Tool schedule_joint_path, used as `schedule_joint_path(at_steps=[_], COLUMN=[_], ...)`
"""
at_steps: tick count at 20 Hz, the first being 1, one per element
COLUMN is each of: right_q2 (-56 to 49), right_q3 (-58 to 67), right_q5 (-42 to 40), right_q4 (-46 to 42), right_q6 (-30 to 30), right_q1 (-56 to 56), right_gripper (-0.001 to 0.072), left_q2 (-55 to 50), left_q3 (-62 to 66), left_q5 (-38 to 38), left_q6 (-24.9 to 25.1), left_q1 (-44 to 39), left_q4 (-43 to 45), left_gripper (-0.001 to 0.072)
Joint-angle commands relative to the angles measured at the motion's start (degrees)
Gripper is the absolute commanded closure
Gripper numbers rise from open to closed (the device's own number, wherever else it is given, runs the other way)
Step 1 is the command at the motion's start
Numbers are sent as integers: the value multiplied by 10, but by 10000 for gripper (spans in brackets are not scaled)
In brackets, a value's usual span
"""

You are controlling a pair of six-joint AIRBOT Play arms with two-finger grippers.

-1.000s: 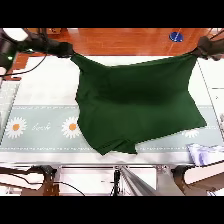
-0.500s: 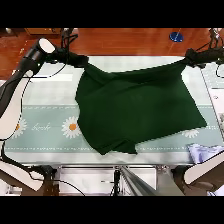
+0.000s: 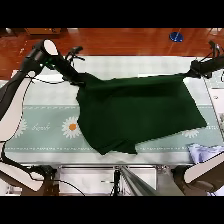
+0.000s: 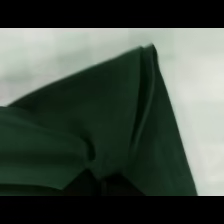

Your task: Fold the shirts.

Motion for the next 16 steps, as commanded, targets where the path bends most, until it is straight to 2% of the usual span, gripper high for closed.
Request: schedule_joint_path(at_steps=[1,5,11,12,14,15,16], right_q2=[0,0,0,0,7,18,33], right_q3=[0,0,0,0,2,2,2], right_q5=[39,27,14,16,21,21,21], right_q4=[-38,-43,-56,-52,-28,-16,-10], right_q6=[4,1,1,1,0,-1,-1], right_q1=[-3,-4,-4,-4,-9,-15,-24], right_gripper=[684,684,683,675,494,443,443], left_q2=[1,1,1,2,12,24,41], left_q3=[-25,-75,-93,-93,-93,-93,-93], left_q5=[-43,10,10,9,-16,-36,-58], left_q6=[-33,-40,-42,-42,-31,-21,-14], left_q1=[-30,-61,-53,-48,-31,-17,3], left_q4=[12,12,14,14,14,15,15], left_gripper=[691,691,688,668,561,532,452])
